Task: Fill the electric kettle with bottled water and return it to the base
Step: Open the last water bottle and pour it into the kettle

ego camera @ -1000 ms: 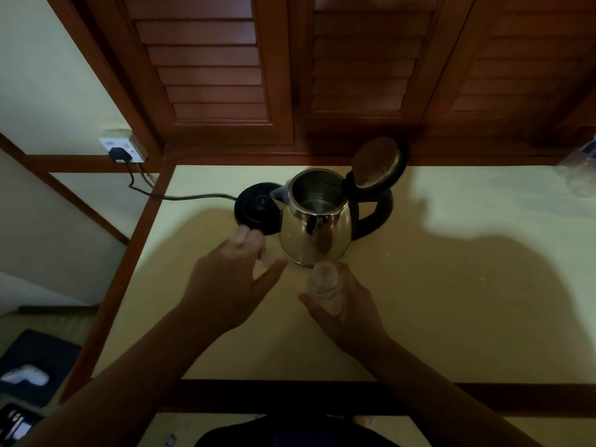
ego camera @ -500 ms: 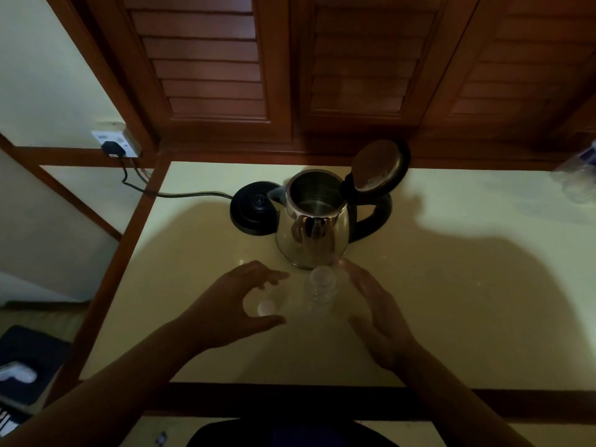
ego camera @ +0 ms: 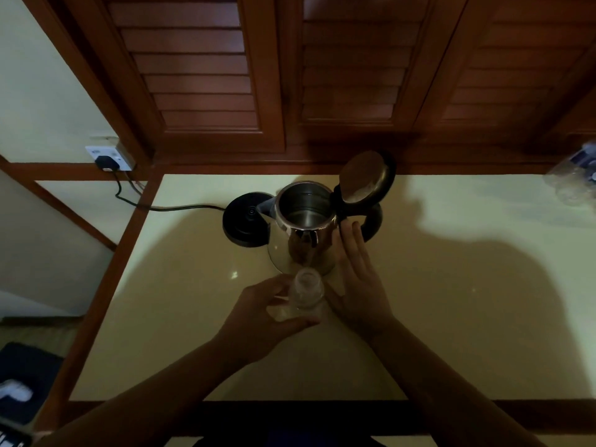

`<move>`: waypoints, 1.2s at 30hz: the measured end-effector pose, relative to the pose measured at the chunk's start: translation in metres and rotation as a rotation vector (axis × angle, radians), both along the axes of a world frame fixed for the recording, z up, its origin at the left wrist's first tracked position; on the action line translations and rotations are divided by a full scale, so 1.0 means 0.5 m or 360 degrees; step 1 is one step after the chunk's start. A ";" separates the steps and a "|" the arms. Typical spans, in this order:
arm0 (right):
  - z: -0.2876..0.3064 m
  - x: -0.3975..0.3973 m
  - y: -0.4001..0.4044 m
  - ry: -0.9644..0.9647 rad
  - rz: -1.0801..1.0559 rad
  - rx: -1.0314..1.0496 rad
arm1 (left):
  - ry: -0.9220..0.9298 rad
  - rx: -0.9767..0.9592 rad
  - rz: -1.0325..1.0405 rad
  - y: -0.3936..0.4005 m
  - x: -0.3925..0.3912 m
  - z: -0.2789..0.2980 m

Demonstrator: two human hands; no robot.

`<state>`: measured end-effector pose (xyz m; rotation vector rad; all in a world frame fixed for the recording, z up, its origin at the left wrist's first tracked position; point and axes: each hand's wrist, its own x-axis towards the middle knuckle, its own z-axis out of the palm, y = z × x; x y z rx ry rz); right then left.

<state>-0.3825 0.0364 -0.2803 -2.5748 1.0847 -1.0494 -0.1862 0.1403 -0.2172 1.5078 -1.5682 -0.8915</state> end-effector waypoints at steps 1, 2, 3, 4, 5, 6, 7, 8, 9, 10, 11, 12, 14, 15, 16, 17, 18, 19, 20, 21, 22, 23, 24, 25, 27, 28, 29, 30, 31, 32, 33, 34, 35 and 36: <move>-0.004 0.003 -0.002 0.0029 0.0007 -0.0028 | 0.0018 -0.0030 0.0032 0.000 0.005 0.009; -0.007 0.005 -0.004 0.0056 0.0018 -0.0039 | 0.0034 -0.0062 0.0058 0.001 0.011 0.017; -0.009 0.007 -0.005 0.0082 0.0025 -0.0041 | 0.0043 -0.0093 0.0076 0.000 0.017 0.027; -0.010 0.010 -0.008 0.0102 0.0027 -0.0045 | 0.0045 -0.0123 0.0095 -0.002 0.025 0.035; -0.011 0.012 -0.009 0.0111 0.0027 -0.0047 | 0.0059 -0.0151 0.0119 -0.005 0.034 0.042; -0.011 0.015 -0.009 0.0100 0.0029 -0.0047 | 0.0083 -0.0165 0.0148 -0.009 0.043 0.048; -0.012 0.018 -0.008 0.0067 0.0035 -0.0042 | 0.0099 -0.0173 0.0173 -0.014 0.051 0.056; -0.013 0.023 -0.006 0.0021 0.0038 -0.0030 | 0.0081 -0.0184 0.0191 -0.020 0.059 0.063; -0.015 0.028 -0.004 -0.0025 0.0035 -0.0016 | 0.0044 -0.0197 0.0192 -0.026 0.065 0.072; -0.017 0.033 -0.001 -0.0059 0.0023 -0.0012 | 0.0011 -0.0208 0.0183 -0.032 0.072 0.081; -0.019 0.038 0.000 -0.0079 0.0006 -0.0025 | 0.0005 -0.0221 0.0177 -0.039 0.079 0.089; -0.020 0.041 0.000 -0.0089 -0.0008 -0.0049 | 0.0008 -0.0236 0.0175 -0.046 0.086 0.096; -0.024 0.045 0.000 -0.0099 -0.0020 -0.0083 | -0.0051 -0.0281 0.0167 -0.059 0.102 0.108; -0.025 0.046 0.001 -0.0102 -0.0024 -0.0089 | -0.0106 -0.0304 0.0158 -0.064 0.109 0.112; -0.025 0.047 0.001 -0.0103 -0.0028 -0.0096 | -0.0158 -0.0331 0.0150 -0.069 0.115 0.116; -0.025 0.047 0.002 -0.0102 -0.0033 -0.0105 | -0.0206 -0.0359 0.0143 -0.074 0.121 0.119; -0.025 0.046 0.002 -0.0103 -0.0039 -0.0111 | -0.0246 -0.0374 0.0140 -0.079 0.126 0.123; -0.026 0.046 0.002 -0.0106 -0.0043 -0.0114 | -0.0272 -0.0366 0.0141 -0.083 0.130 0.130; -0.028 0.045 0.002 -0.0111 -0.0047 -0.0115 | -0.0294 -0.0336 0.0149 -0.088 0.133 0.138; -0.029 0.045 0.001 -0.0113 -0.0051 -0.0114 | -0.0321 -0.0305 0.0152 -0.093 0.135 0.146; -0.031 0.045 0.000 -0.0109 -0.0053 -0.0113 | -0.0361 -0.0282 0.0149 -0.096 0.138 0.153; -0.033 0.044 -0.001 -0.0101 -0.0053 -0.0110 | -0.0408 -0.0267 0.0143 -0.099 0.141 0.158; -0.034 0.043 -0.001 -0.0092 -0.0048 -0.0107 | -0.0463 -0.0264 0.0139 -0.101 0.144 0.162; -0.034 0.043 -0.001 -0.0087 -0.0043 -0.0107 | -0.0533 -0.0274 0.0138 -0.102 0.148 0.166; -0.033 0.043 -0.002 -0.0092 -0.0032 -0.0107 | -0.0713 -0.0289 0.0133 -0.103 0.154 0.174; -0.033 0.043 -0.003 -0.0097 -0.0027 -0.0108 | -0.0811 -0.0287 0.0127 -0.104 0.156 0.178; -0.033 0.043 -0.003 -0.0100 -0.0024 -0.0110 | -0.0904 -0.0287 0.0123 -0.105 0.157 0.183; -0.033 0.043 -0.003 -0.0098 -0.0023 -0.0110 | -0.0986 -0.0300 0.0121 -0.106 0.157 0.188; -0.034 0.043 -0.004 -0.0092 -0.0024 -0.0108 | -0.1057 -0.0321 0.0122 -0.107 0.158 0.192; -0.034 0.043 -0.004 -0.0086 -0.0025 -0.0104 | -0.1125 -0.0343 0.0121 -0.109 0.158 0.196; -0.033 0.043 -0.003 -0.0087 -0.0024 -0.0102 | -0.1194 -0.0361 0.0118 -0.111 0.159 0.200; -0.033 0.043 -0.003 -0.0092 -0.0021 -0.0103 | -0.1259 -0.0371 0.0112 -0.113 0.160 0.203; -0.032 0.043 -0.003 -0.0099 -0.0017 -0.0106 | -0.1316 -0.0375 0.0103 -0.115 0.163 0.205; -0.032 0.043 -0.003 -0.0104 -0.0017 -0.0107 | -0.1361 -0.0375 0.0095 -0.117 0.165 0.205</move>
